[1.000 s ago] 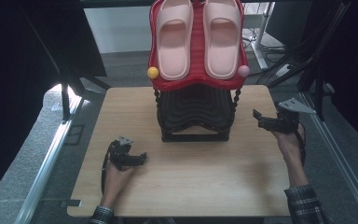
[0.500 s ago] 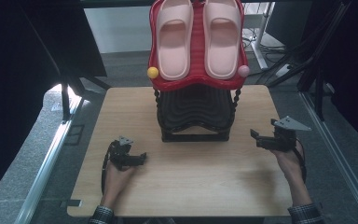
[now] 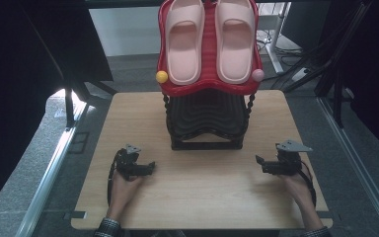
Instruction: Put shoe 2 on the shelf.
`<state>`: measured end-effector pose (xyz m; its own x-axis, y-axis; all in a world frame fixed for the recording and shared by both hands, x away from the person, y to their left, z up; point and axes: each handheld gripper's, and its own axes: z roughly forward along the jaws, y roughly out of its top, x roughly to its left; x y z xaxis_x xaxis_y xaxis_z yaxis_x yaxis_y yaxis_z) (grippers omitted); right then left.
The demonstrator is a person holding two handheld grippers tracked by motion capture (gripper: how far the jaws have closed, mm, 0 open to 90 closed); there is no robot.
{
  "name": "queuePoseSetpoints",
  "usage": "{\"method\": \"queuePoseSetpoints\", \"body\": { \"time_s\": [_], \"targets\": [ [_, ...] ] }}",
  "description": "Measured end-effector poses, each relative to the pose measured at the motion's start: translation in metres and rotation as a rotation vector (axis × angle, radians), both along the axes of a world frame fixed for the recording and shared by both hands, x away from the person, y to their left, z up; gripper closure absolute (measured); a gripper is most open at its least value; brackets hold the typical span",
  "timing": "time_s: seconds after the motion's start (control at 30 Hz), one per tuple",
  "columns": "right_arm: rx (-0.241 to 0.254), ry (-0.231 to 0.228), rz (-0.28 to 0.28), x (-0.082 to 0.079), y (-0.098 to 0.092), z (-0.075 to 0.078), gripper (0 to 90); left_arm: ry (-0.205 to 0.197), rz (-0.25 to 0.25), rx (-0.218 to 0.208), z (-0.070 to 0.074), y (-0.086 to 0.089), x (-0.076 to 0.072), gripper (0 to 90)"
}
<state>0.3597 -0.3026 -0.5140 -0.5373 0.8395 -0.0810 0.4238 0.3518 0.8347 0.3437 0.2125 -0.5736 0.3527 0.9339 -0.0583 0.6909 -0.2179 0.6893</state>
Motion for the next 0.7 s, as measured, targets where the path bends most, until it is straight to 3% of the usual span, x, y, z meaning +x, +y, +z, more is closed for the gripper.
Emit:
{"method": "queuePoseSetpoints", "body": {
  "time_s": [0.2,0.3,0.47,0.53,0.7],
  "targets": [
    [-0.014,0.048,0.01,-0.005,0.004,-0.011,6.5,0.001,-0.002,-0.001,0.0,0.0,0.0,3.1],
    [-0.019,0.11,0.019,-0.009,0.007,-0.023,6.5,0.001,-0.002,-0.002,0.0,0.0,-0.001,3.1],
    [-0.024,0.162,0.027,-0.011,0.011,-0.033,6.5,0.001,-0.002,-0.001,0.0,-0.001,-0.001,3.1],
    [-0.048,0.196,0.032,-0.01,0.012,-0.036,5.9,0.001,-0.004,-0.001,0.0,-0.001,-0.001,3.2],
    [-0.084,0.188,0.028,-0.011,0.016,-0.037,5.5,0.001,-0.004,-0.001,0.0,-0.001,-0.002,3.1]
  ]
}}
